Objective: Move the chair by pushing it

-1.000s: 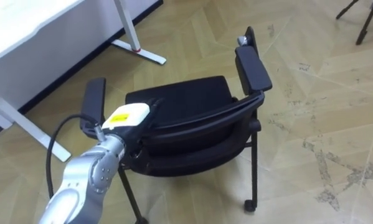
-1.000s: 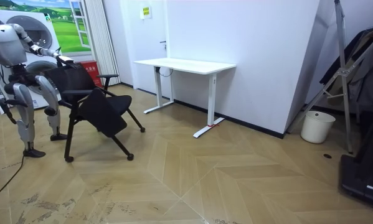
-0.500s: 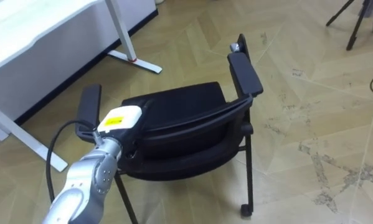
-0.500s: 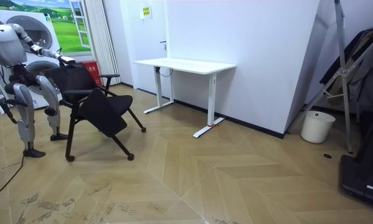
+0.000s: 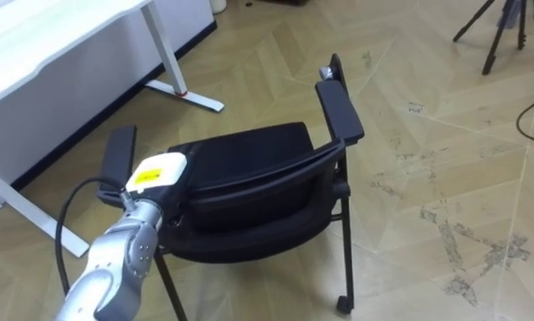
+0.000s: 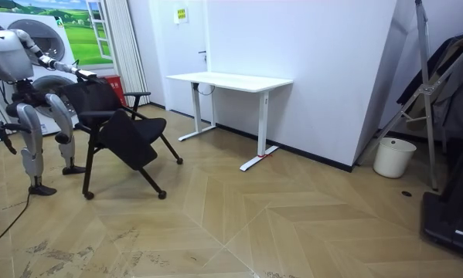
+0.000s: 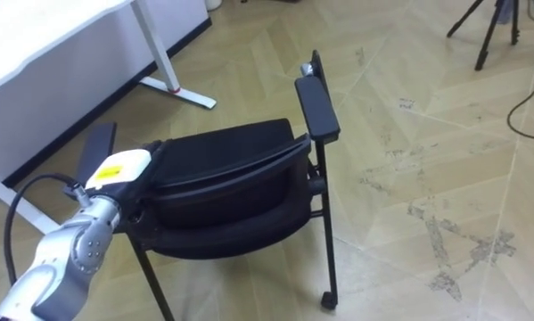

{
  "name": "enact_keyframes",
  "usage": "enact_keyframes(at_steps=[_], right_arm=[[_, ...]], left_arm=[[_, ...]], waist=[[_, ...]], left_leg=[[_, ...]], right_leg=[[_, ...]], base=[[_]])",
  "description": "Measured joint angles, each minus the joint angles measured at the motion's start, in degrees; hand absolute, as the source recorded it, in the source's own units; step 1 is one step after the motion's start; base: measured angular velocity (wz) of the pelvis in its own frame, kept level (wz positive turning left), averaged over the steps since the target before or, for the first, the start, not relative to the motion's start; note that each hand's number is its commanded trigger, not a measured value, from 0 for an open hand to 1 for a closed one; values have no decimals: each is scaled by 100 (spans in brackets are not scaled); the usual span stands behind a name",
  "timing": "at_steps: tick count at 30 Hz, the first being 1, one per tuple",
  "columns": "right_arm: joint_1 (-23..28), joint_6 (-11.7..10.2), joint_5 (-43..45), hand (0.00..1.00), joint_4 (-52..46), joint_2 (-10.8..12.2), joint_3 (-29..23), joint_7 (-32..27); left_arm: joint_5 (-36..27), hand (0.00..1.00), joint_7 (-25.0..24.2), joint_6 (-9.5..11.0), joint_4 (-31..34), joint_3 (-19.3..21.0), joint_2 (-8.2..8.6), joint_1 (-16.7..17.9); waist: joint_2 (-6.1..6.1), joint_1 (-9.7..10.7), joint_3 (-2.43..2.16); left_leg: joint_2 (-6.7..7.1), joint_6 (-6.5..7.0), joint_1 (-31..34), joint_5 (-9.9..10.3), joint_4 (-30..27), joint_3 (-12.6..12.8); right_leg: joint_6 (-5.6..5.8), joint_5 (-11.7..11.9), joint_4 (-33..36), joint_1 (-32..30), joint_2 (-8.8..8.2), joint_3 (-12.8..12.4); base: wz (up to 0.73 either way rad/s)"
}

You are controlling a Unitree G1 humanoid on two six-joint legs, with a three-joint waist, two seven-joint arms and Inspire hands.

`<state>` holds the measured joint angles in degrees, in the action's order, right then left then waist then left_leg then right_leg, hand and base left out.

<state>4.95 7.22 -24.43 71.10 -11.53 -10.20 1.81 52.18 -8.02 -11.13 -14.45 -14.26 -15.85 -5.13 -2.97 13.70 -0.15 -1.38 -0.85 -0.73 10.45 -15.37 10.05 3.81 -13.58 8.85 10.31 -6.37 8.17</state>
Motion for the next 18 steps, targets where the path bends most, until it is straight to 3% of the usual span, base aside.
enact_keyframes(at_steps=[7,12,18], right_arm=[[4,0,-2,0,-1,-2,1,15],[4,-1,-2,0,-1,-7,4,21],[3,-2,-3,0,-1,-8,7,13]], left_arm=[[4,100,127,24,-72,37,1,4],[135,100,360,189,-180,14,-14,41],[137,100,609,249,-244,13,5,44]], waist=[[0,-2,0],[10,-2,6],[16,-3,9]], left_leg=[[0,0,-4,0,7,10],[0,0,-2,0,7,10],[0,0,3,0,7,11]], right_leg=[[-1,1,-6,0,-1,-8],[-1,0,-6,-1,-1,-10],[0,0,-9,-4,-1,-10]], base=[[0],[0],[0]])
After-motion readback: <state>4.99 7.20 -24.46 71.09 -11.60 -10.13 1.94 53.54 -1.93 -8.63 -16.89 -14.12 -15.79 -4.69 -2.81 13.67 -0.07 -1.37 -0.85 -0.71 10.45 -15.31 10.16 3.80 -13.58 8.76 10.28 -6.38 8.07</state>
